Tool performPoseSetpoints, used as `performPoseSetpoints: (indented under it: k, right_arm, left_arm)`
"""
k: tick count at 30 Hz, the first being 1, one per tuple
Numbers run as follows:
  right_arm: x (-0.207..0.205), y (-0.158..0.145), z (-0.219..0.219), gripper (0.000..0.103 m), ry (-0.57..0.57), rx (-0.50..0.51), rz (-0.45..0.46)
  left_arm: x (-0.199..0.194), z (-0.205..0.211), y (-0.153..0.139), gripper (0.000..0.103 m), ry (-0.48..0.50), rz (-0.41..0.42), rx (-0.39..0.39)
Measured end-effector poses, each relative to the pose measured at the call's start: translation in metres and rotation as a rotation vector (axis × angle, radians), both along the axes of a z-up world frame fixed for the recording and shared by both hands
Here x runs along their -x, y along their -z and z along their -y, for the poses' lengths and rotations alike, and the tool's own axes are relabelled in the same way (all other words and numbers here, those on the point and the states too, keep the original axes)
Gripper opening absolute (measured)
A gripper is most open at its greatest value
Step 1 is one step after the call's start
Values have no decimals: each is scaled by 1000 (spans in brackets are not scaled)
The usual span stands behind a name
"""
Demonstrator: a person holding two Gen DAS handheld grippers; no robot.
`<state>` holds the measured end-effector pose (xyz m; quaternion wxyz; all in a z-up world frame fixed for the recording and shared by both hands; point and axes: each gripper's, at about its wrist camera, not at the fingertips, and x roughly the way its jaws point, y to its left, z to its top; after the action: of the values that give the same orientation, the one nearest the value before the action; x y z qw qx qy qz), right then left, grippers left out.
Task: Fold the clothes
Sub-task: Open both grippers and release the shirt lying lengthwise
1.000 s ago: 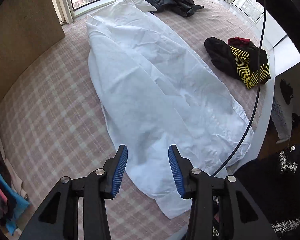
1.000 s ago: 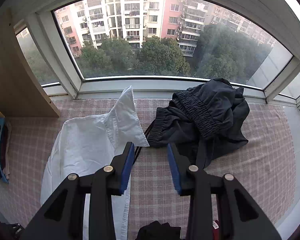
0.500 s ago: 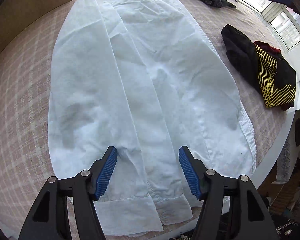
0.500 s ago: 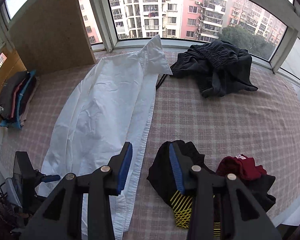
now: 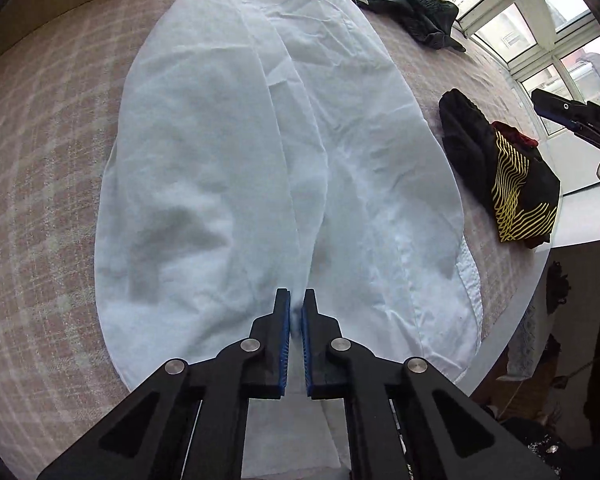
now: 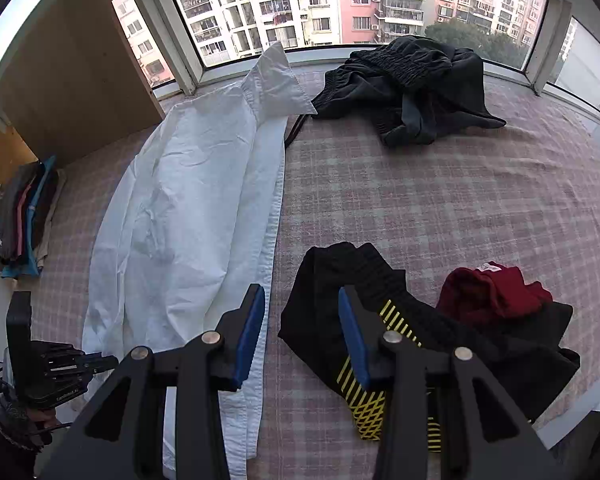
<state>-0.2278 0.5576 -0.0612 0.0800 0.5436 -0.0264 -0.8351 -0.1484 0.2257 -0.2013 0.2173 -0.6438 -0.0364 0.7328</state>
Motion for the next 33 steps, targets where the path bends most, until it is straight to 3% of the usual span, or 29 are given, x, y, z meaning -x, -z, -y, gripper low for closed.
performPoseSetpoints:
  k: [6,7,8,10,11,16,21,23,25,27,30,33]
  right_arm:
    - [7,0,6,38,0,9,11]
    - [7,0,8,38,-3,6,11]
    - [7,-1,10,38,-8,2,11]
    - [7,-1,14,38,-15,-2,9]
    - [7,-1,15,38,-19,-4,9]
    - [9,1,18,38,-30,-5,18]
    - [18,6,20,38,-35,22,32]
    - [26,8,22,38,-47,49,43]
    - [36,10,25,38,-48,60,43]
    - [49,11,27,38,-44,67,33]
    - [71,13,31,38,-55,79,17]
    - [96,21,35,38,-72,68,27]
  left_arm:
    - [-2,6,2,7,-10,-19,19]
    - [-3,4,4,21,-10,-15,20]
    - [-4,2,6,27,-5,-14,16]
    - [-6,-2,8,19,23,-22,25]
    - [-6,-2,9,4,36,-24,25]
    - [-2,22,-1,2,33,-16,-21]
    - [17,115,-52,3,-95,-151,105]
    - [29,166,-68,12,-175,-191,200]
    - [43,219,-78,39,-275,-202,314]
    - [46,250,-87,40,-344,-198,360]
    - [34,240,-105,40,-336,-247,340]
    - [19,187,-108,44,-244,-266,214]
